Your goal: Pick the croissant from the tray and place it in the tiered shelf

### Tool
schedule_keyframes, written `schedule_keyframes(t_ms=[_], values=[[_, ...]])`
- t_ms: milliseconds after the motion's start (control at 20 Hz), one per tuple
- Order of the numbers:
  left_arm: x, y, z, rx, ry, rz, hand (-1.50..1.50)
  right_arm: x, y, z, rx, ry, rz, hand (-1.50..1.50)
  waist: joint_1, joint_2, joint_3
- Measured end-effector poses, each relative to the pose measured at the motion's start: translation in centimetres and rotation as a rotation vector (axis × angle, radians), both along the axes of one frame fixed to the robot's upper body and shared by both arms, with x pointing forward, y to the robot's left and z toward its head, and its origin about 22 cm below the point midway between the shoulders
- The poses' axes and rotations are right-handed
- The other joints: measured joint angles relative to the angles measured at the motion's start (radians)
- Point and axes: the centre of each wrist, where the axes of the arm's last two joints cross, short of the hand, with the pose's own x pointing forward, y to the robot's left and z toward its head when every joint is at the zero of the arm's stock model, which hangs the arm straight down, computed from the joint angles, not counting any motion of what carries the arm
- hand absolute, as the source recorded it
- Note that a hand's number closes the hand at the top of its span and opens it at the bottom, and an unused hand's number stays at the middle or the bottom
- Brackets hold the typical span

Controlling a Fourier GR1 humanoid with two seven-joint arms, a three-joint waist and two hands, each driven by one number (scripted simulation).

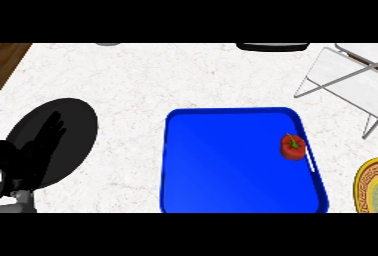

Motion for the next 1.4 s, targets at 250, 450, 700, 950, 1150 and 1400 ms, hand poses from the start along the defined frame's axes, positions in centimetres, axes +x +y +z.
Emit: schedule_keyframes(t_ms=[250,450,700,950,1150,1400], values=[[-0.9,0.9,0.2,0.002,0.005,0.005,0.0,-0.6,-0.7,0.1,0.124,-0.068,0.031,-1.5,-0.001,0.005,0.005],[-0.8,1.0,0.4,-0.003,0.005,0.013,0.0,-2.6,-1.9,1.8,0.199,-0.174,0.055,-1.5,-0.01,0.005,0.006],[-1.5,1.0,0.2,0.0,0.013,0.022,0.0,-7.0,-3.1,5.0,0.235,-0.285,0.063,-1.5,-0.022,0.001,0.006],[-1.8,1.9,0.1,0.005,0.02,0.05,0.0,-13.9,-5.5,8.4,0.238,-0.329,0.007,-1.5,-0.045,-0.004,0.006],[-2.8,2.3,-0.5,0.002,0.024,0.066,0.0,-19.9,-7.4,10.6,0.24,-0.298,-0.04,-1.5,-0.06,-0.007,0.006],[-2.9,2.3,-0.2,0.001,0.024,0.076,0.0,-27.3,-9.7,12.3,0.237,-0.264,-0.04,-1.5,-0.076,-0.009,0.008]])
